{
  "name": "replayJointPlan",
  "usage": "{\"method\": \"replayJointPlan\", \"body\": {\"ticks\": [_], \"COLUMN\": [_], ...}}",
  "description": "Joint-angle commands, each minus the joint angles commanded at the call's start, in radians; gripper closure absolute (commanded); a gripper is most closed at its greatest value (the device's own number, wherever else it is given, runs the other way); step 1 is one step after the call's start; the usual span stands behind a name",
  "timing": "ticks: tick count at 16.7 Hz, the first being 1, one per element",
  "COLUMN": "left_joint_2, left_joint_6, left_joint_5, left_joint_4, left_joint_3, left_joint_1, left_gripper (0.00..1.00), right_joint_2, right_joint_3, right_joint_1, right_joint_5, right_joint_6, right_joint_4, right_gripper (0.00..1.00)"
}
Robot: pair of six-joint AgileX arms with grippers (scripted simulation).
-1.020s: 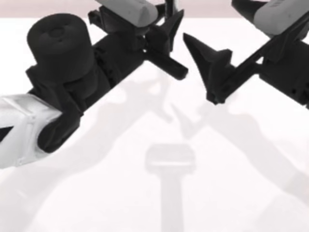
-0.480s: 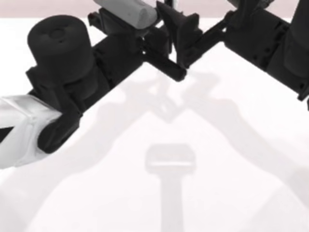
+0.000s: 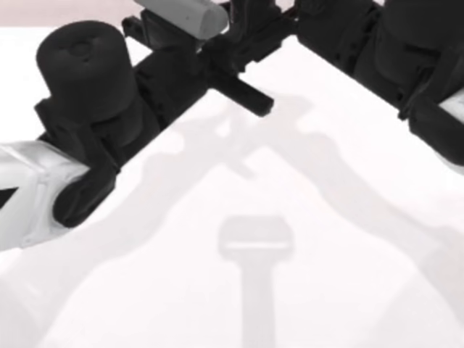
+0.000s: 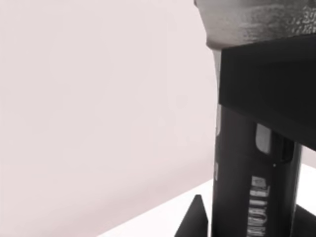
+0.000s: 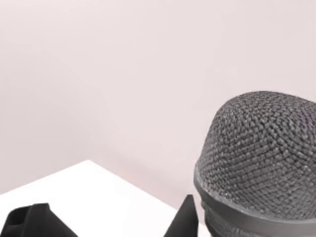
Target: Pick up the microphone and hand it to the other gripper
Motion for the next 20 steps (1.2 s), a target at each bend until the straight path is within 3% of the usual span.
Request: {"method": "replayJointPlan", "body": {"ticks": [1, 14, 20], "left_joint_2": [0.000, 0.000, 0.000], "left_joint_6": [0.000, 0.000, 0.000], "left_joint_5": [0.000, 0.000, 0.000], "left_joint_4": [0.000, 0.000, 0.000], "left_joint_3": [0.000, 0.000, 0.000], "left_joint_1": [0.000, 0.000, 0.000], "left_gripper": [1.00, 1.00, 1.00], "right_joint_2": [0.000, 0.000, 0.000], "right_joint_3": [0.000, 0.000, 0.000], "right_joint_1": [0.000, 0.000, 0.000], "right_joint_5": [0.000, 0.000, 0.000], "right_joint_6": [0.000, 0.000, 0.000], "right_joint_4": [0.000, 0.000, 0.000], "right_gripper": [0.00, 0.98, 1.00]}}
